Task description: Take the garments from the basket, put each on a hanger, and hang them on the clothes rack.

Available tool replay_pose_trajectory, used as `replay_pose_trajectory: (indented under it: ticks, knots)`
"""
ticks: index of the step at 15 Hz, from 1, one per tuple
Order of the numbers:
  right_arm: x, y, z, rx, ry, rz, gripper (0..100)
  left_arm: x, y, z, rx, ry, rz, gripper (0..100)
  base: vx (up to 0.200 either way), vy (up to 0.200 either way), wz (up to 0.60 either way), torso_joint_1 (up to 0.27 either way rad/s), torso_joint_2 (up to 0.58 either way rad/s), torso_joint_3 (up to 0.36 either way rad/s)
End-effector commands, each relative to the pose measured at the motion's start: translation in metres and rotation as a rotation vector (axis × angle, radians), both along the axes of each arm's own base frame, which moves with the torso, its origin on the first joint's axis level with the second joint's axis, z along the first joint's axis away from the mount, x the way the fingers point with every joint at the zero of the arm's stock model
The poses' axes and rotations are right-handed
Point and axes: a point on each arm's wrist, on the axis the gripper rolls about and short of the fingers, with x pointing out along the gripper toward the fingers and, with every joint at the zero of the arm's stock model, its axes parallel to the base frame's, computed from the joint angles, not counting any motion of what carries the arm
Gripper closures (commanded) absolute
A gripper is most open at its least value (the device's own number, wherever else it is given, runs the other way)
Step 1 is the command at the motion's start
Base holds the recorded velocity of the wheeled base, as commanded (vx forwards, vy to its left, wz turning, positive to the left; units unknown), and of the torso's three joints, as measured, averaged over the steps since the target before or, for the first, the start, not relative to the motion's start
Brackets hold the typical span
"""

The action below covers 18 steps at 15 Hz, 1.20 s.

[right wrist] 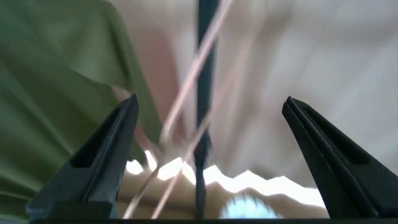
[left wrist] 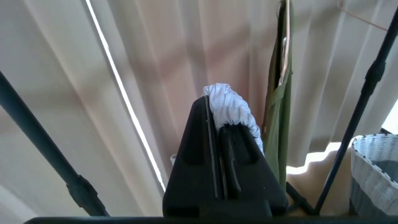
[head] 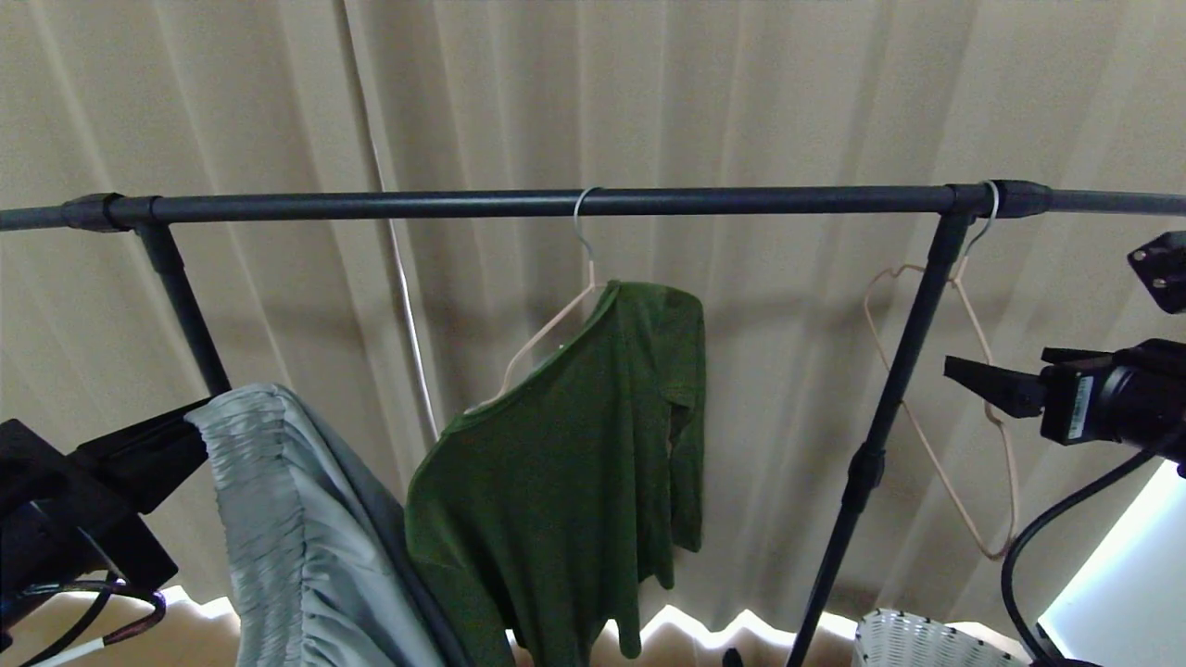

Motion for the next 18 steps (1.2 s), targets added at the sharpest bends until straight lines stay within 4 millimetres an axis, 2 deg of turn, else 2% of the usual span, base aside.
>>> replay_pose_trajectory:
  ticks: [1, 4, 8, 15, 16, 18]
  knots:
    - [0.019, 0.017, 0.009, -0.059, 0.082, -0.042, 0, 0.001, 0.000, 0.000, 0.000, 0.002, 0.000, 100, 0.000, 0.000, 0.00, 0.000, 0.00, 0.000]
    - [0.018, 0.030, 0.007, -0.089, 0.170, -0.096, 0, 0.005, -0.001, -0.003, 0.004, 0.022, 0.003, 100, 0.000, 0.000, 0.00, 0.000, 0.00, 0.000]
    - [0.027, 0.030, 0.004, -0.125, 0.182, -0.186, 0, 0.014, 0.004, -0.006, 0.012, 0.052, 0.049, 100, 0.000, 0.000, 0.00, 0.000, 0.00, 0.000]
    - [0.025, 0.028, -0.003, -0.117, 0.204, -0.216, 0, 0.012, 0.005, -0.005, 0.010, 0.039, 0.049, 100, 0.000, 0.000, 0.00, 0.000, 0.00, 0.000]
    - [0.025, 0.028, -0.003, -0.117, 0.207, -0.216, 100, 0.012, 0.005, -0.005, 0.010, 0.040, 0.049, 100, 0.000, 0.000, 0.00, 0.000, 0.00, 0.000]
    - [0.024, 0.027, -0.005, -0.119, 0.213, -0.219, 100, 0.012, 0.005, -0.005, 0.010, 0.040, 0.049, 100, 0.000, 0.000, 0.00, 0.000, 0.00, 0.000]
